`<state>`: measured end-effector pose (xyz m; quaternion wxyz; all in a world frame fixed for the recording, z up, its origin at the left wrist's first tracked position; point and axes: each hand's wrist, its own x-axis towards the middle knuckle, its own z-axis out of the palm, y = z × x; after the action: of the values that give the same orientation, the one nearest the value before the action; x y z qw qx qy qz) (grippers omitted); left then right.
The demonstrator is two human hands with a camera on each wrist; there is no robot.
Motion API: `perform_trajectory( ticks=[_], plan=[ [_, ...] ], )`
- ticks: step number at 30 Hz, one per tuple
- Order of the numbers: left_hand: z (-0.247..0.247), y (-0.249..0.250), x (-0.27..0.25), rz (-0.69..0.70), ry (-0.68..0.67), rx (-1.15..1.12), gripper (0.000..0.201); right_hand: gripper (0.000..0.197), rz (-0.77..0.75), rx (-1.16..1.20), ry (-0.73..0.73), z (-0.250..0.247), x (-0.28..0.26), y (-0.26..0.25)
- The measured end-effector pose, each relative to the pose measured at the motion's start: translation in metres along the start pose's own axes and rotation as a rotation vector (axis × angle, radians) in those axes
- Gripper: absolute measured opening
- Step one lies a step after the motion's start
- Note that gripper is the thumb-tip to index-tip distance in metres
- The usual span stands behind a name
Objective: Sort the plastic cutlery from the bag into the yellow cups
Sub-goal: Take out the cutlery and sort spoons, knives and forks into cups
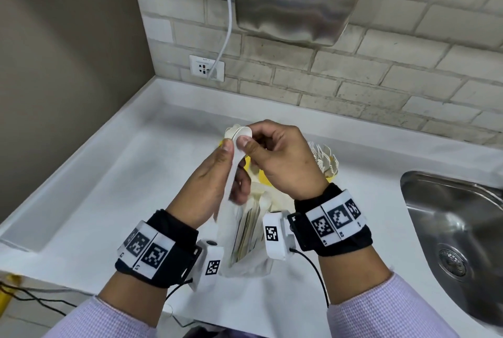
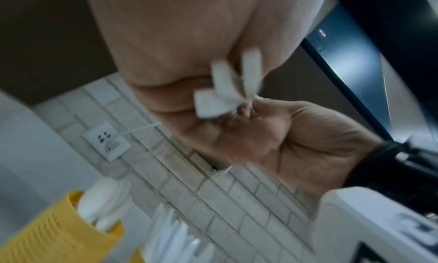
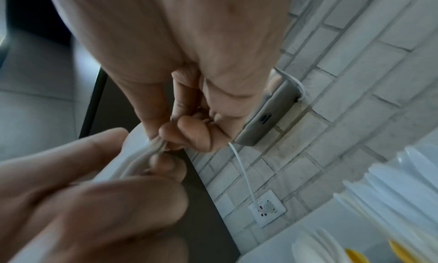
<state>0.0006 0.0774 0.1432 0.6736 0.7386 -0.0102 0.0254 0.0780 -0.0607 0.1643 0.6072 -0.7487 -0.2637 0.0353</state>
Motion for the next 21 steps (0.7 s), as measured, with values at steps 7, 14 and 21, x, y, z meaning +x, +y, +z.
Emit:
perform_trajectory(
  ticks=[7, 14, 21],
  plan=[
    [-0.028, -0.009, 0.024, 0.181, 0.093, 0.434, 0.022, 0.01, -0.154, -0.286, 0.104, -0.006, 0.008, -0.007],
    [-0.031, -0.011, 0.046, 0.288, 0.271, 0.556, 0.006, 0.028, -0.137, -0.057, 0.166, -0.006, 0.02, 0.008],
    [-0.04, -0.024, 0.065, 0.153, 0.416, 0.387, 0.005, 0.013, 0.065, -0.273, 0.163, 0.008, 0.026, 0.074]
  ],
)
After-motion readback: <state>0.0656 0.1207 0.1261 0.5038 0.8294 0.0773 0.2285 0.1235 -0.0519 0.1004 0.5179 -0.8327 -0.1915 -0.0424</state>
